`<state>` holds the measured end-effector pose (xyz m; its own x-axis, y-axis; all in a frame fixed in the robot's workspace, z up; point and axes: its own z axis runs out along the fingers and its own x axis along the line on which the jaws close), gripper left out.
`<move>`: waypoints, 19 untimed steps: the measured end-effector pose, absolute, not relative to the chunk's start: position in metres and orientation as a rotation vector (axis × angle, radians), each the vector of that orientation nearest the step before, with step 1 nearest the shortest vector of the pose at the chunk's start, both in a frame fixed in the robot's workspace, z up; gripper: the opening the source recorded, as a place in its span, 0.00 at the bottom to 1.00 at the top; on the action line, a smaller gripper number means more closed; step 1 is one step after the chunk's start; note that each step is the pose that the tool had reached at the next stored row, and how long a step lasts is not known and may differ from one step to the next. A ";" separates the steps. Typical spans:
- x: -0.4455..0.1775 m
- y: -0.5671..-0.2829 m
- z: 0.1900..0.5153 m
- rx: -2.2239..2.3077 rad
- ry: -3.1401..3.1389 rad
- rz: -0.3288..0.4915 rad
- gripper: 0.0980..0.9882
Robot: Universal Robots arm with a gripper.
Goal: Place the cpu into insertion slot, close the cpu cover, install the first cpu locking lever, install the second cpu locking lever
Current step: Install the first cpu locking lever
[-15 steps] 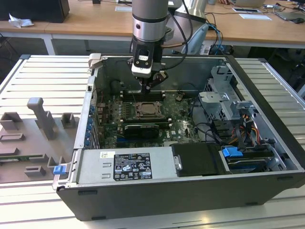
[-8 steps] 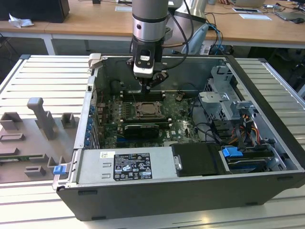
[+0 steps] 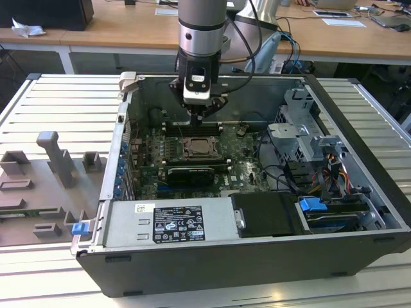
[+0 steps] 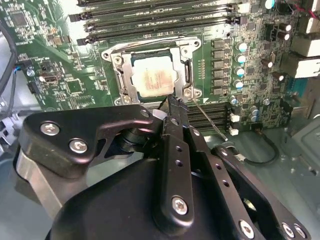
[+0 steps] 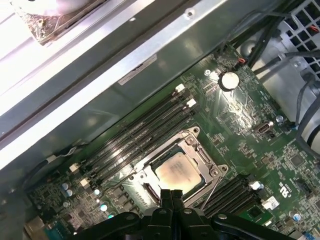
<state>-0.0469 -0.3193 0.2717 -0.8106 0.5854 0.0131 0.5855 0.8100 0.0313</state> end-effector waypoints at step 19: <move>-0.047 -0.319 0.271 -0.439 -3.102 -0.051 0.01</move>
